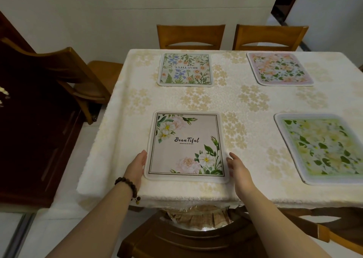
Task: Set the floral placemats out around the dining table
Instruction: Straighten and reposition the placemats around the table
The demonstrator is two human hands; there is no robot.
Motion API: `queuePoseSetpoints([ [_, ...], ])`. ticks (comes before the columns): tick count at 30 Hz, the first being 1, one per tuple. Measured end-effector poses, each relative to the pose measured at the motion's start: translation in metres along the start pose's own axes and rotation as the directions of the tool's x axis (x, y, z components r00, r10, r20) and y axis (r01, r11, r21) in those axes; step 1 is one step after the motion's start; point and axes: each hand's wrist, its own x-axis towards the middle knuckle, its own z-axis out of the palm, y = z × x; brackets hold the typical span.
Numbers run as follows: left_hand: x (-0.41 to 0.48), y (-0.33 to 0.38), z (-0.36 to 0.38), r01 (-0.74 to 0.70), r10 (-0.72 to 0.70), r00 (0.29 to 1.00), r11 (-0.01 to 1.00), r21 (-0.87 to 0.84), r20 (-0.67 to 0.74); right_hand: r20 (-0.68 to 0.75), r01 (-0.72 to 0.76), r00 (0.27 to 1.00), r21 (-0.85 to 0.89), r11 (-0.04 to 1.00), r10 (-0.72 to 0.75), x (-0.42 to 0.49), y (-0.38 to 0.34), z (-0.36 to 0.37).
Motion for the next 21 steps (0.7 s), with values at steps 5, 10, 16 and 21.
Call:
queuePoseSetpoints([
  [5,0.000,-0.003,-0.001,0.000,0.000,1.000,1.000,-0.018,-0.002,0.006,0.002,1.000,-0.003,1.000,-0.002,0.001,0.000,0.001],
  [10,-0.006,-0.001,0.001,-0.001,0.001,1.000,1.000,0.024,0.014,-0.017,0.033,0.999,0.014,0.999,-0.033,-0.005,-0.001,-0.004],
  [16,-0.015,-0.003,0.005,-0.064,0.064,0.998,0.998,0.008,-0.028,-0.036,0.088,0.996,0.073,0.993,-0.085,-0.022,0.000,-0.010],
  [21,-0.022,-0.012,0.006,-0.084,0.084,0.996,0.996,0.016,-0.040,-0.052,0.080,0.996,0.057,0.995,-0.077,-0.031,0.006,-0.009],
])
